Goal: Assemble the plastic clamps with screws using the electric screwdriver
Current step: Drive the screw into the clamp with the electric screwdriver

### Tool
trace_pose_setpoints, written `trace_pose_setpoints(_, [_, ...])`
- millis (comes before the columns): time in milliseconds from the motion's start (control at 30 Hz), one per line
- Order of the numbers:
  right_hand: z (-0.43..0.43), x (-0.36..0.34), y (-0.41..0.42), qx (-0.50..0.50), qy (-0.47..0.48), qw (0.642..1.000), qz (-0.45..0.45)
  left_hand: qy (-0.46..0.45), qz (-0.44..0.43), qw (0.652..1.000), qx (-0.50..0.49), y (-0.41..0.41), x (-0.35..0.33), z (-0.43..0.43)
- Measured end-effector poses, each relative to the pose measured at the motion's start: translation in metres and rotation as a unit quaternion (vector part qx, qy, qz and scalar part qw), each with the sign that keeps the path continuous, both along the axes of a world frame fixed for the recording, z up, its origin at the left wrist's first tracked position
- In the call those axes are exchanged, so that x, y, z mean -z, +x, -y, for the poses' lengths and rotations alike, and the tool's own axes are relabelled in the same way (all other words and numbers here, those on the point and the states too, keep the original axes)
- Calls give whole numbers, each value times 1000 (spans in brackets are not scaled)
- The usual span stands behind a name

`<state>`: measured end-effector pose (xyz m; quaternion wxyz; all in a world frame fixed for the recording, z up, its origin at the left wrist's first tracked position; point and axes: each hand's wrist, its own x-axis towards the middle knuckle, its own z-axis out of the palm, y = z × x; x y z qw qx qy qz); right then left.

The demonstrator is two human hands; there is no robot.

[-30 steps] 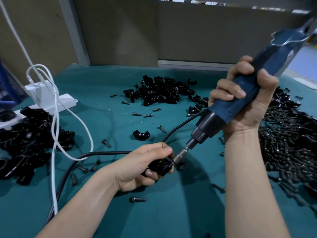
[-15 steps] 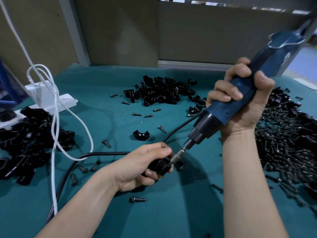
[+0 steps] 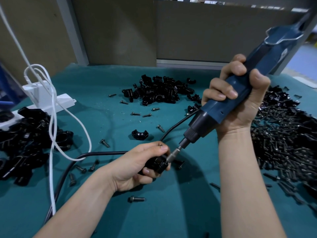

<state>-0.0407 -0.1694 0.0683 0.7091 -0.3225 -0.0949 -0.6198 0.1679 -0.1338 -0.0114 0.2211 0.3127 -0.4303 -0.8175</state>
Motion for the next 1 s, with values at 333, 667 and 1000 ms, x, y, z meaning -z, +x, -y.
trace_pose_setpoints(333, [1,1,3,-1,-4,1000,-2,-6,8,1000,1,0,-1,-1])
trace_pose_setpoints(667, [0,1,6,14,-3,1000,-6,-3,-9,1000,12,2,1,0])
trace_pose_setpoints(1000, [-2,-5,10,-9,-10,1000,1,31,-15,998,53,2,0,1])
